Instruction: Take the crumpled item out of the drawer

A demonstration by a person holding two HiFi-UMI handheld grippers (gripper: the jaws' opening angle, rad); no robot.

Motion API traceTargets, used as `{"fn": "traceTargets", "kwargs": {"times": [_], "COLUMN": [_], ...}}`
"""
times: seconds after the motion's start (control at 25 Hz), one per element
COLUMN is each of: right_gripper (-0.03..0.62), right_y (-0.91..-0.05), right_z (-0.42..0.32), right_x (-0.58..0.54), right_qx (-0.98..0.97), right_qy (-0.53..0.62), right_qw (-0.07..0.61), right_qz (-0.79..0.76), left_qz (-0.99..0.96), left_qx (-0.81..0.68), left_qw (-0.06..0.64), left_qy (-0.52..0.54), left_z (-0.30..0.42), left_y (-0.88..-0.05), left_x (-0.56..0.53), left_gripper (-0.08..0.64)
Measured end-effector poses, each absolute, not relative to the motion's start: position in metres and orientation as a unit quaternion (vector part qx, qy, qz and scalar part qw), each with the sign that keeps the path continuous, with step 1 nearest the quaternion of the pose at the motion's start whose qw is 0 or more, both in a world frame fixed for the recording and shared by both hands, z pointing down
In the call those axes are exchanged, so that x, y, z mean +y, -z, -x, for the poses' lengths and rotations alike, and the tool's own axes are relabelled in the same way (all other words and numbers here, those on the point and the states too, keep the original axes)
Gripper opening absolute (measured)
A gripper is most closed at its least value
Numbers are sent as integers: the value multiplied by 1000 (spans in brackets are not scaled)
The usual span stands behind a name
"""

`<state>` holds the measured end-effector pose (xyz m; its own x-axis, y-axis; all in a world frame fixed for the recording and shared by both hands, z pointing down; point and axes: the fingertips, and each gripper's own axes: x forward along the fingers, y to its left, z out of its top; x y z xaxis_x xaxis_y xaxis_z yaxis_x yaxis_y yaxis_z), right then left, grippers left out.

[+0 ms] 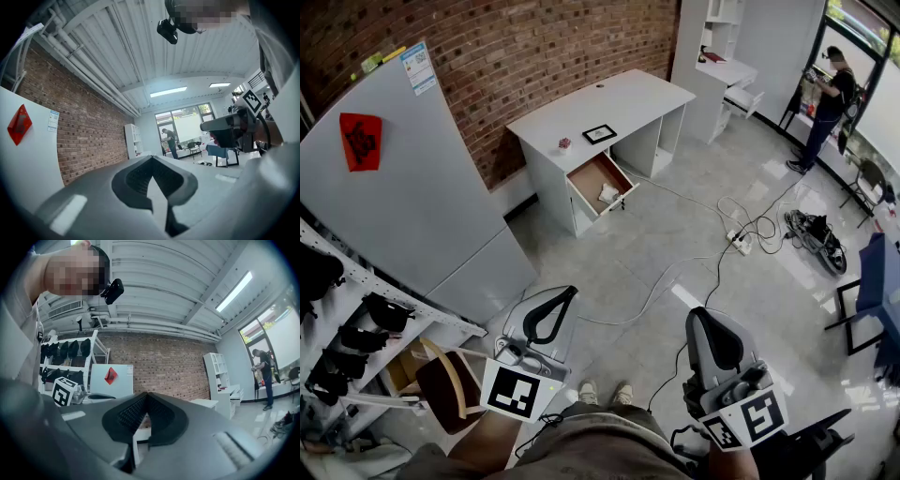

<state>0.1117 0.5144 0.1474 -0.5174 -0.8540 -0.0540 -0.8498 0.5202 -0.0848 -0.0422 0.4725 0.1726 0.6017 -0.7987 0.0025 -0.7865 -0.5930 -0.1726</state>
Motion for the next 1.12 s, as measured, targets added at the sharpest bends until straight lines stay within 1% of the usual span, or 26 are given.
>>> {"fn": "traceTargets", "kwargs": {"times": [0.4, 0.52, 0.56, 0.6, 0.64, 0.68, 0.8, 1.12], "right_gripper": [29, 33, 78, 160, 181, 182, 213, 219], "right_y": [-146, -145, -144, -142, -141, -140, -143, -152], "right_z": [-115, -122, -124, -126, -129, -131, -138, -161], "right_x": [520, 519, 518, 517, 517, 516, 515, 510], "right_qx": [877, 874, 873, 871, 869, 867, 866, 870], "right_qy": [10, 16, 17, 16, 15, 13, 9, 10], "right_qw": [42, 55, 62, 67, 70, 71, 63, 47], "right_qz": [479, 482, 484, 487, 489, 493, 496, 490], "left_qz": [892, 892, 892, 892, 892, 892, 892, 889], "left_qx": [443, 443, 443, 442, 442, 442, 443, 448], "left_qw": [78, 79, 79, 79, 78, 77, 76, 77], "left_qy": [40, 42, 44, 45, 47, 49, 52, 55], "left_z": [32, 27, 26, 26, 25, 24, 19, -3], "left_y": [-172, -173, -174, -175, -176, -177, -179, -185], "left_x": [475, 475, 475, 475, 475, 474, 473, 468], "left_gripper": [0, 0, 0, 0, 0, 0, 0, 0]}}
